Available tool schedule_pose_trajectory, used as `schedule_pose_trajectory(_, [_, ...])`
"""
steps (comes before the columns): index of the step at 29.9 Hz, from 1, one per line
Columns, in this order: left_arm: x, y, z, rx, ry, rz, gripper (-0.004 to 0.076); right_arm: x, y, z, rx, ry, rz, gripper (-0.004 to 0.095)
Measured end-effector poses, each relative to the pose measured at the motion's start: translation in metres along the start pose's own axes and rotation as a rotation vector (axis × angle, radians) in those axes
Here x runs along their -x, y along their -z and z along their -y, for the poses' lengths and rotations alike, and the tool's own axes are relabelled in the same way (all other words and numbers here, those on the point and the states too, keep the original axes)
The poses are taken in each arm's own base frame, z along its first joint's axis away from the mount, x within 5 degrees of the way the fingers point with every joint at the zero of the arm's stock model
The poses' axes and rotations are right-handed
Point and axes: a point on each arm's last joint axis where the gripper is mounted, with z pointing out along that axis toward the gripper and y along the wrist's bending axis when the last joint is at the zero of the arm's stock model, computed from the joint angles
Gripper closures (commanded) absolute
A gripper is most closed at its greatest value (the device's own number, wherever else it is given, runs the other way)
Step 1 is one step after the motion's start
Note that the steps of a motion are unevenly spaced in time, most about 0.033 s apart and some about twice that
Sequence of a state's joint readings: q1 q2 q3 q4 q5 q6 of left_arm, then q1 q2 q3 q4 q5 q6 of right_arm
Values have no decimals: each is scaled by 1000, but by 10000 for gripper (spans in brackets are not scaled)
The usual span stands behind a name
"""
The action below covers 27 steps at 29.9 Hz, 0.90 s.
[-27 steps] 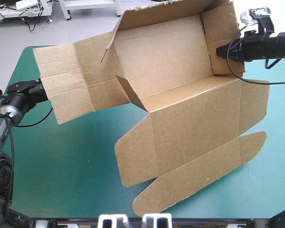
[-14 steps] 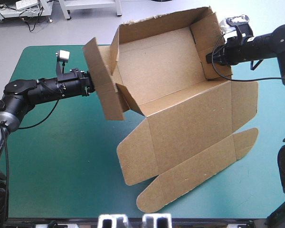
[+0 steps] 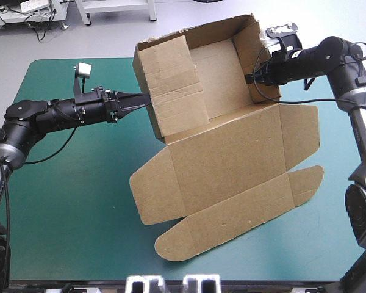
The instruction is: Fold the box
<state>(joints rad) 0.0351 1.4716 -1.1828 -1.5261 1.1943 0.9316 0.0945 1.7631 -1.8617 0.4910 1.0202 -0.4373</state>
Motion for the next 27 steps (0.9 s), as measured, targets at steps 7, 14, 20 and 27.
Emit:
schedule_pose_trajectory(7, [15,3,15,33,-89,-31,297,2,-16,-12,0,4,10,932])
schedule_pose_trajectory(14, [17,5,14,134,-130,-95,297,4,-20,-20,-22,19,23,932])
schedule_pose_trajectory(20, [25,11,6,322,-173,-110,297,8,-28,-37,-65,26,51,932])
schedule_pose_trajectory(27, [27,15,-5,491,-110,-112,297,10,-35,-58,-67,22,71,931])
